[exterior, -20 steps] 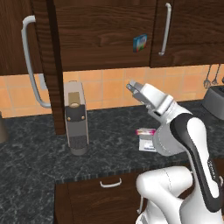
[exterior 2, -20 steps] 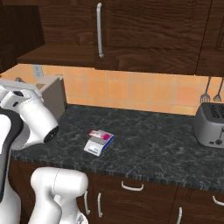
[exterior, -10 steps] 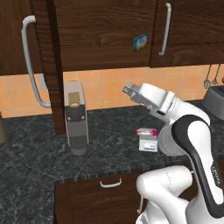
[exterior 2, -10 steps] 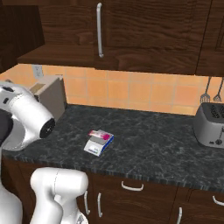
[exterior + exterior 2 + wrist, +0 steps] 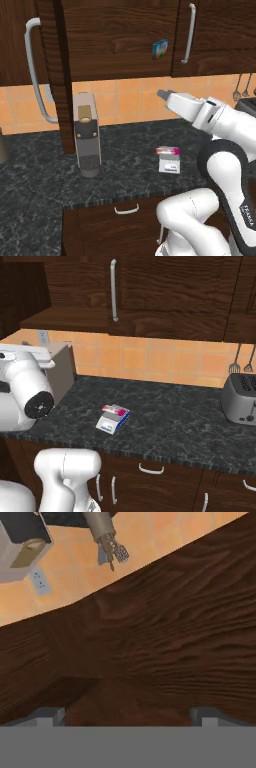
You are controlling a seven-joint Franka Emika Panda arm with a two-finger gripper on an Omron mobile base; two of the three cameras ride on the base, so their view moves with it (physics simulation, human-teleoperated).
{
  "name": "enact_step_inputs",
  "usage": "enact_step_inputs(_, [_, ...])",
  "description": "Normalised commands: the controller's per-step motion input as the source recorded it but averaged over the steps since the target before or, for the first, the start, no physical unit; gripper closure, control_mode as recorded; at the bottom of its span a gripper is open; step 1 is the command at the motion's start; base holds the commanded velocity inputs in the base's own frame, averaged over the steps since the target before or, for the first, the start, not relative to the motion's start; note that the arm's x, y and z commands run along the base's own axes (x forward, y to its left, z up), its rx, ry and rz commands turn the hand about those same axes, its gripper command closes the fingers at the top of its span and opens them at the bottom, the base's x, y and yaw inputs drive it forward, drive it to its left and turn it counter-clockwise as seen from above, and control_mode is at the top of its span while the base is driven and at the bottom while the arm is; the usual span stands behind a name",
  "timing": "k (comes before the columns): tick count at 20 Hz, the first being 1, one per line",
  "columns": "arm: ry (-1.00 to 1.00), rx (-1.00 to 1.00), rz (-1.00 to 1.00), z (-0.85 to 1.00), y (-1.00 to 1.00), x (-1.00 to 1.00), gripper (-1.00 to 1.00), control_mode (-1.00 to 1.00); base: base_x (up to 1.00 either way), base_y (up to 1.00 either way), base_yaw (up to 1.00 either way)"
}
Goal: Pick the bar and place it on the digital scale for weighing, and close the cabinet.
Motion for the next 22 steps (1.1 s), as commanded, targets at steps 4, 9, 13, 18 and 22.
enact_step_inputs(4, [-0.35,-0.09,-0.36,-0.55,0.54,-1.00,-1.00,-1.00,0.00,0.00,0.00])
enact_step_inputs(9, [-0.44,-0.26,-0.32,-0.74,0.92,-1.00,-1.00,-1.00,0.00,0.00,0.00])
enact_step_inputs(13, [-0.51,-0.15,-0.22,-0.98,1.00,-0.65,-1.00,-1.00,0.00,0.00,0.00])
enact_step_inputs(18, [-0.40,-0.18,-0.17,-0.65,1.00,-0.08,-1.00,-1.00,0.00,0.00,0.00])
enact_step_inputs(22, [-0.58,-0.12,-0.17,-0.11,0.57,-0.60,-1.00,-1.00,0.00,0.00,0.00])
